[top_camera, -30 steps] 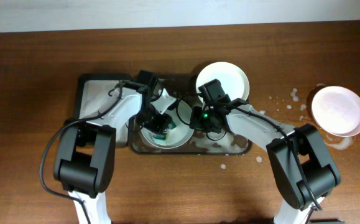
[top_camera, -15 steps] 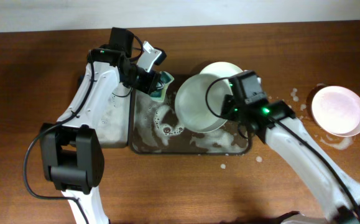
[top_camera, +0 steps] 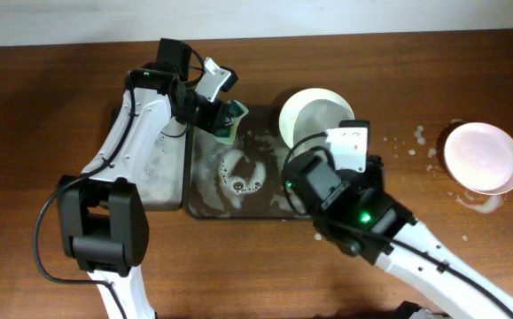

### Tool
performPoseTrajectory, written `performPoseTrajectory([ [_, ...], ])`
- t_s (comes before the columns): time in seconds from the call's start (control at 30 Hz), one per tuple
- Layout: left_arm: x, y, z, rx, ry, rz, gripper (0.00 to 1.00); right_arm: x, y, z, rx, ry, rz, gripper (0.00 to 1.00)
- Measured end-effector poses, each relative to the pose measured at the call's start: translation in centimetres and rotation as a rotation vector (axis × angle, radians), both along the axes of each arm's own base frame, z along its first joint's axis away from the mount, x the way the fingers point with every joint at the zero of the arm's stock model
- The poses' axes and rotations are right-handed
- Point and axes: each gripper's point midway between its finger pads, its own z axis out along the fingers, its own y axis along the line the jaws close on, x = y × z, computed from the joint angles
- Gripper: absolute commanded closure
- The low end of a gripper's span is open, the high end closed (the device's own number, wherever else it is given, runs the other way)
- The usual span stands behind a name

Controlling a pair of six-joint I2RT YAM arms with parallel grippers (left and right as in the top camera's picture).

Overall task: Clean dirty plates on tray and stack at the side
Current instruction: 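Lift the pale green plate with the right gripper and tilt it up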

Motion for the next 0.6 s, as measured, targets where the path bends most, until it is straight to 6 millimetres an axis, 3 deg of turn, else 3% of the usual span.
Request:
performPoseTrajectory([
  [0.1, 0.0, 0.0, 0.0, 0.0, 0.0, 0.0, 1.0, -0.1, 0.6, 0.3, -0.129, 0.006, 0.033, 0.96],
  [0.33, 0.0, 0.0, 0.0, 0.0, 0.0, 0.0, 1.0, 0.0, 1.2, -2.2, -0.345, 0.139, 0.08, 0.96],
  [0.47, 0.0, 0.0, 0.0, 0.0, -0.001, 0.0, 1.0, -0.2, 2.6, -3.2, -0.384, 0.166, 0.126, 0.96],
  [0.6, 0.0, 0.0, 0.0, 0.0, 0.0, 0.0, 1.0, -1.0, 2.1, -4.3, -0.407, 0.223, 0.117, 0.96],
])
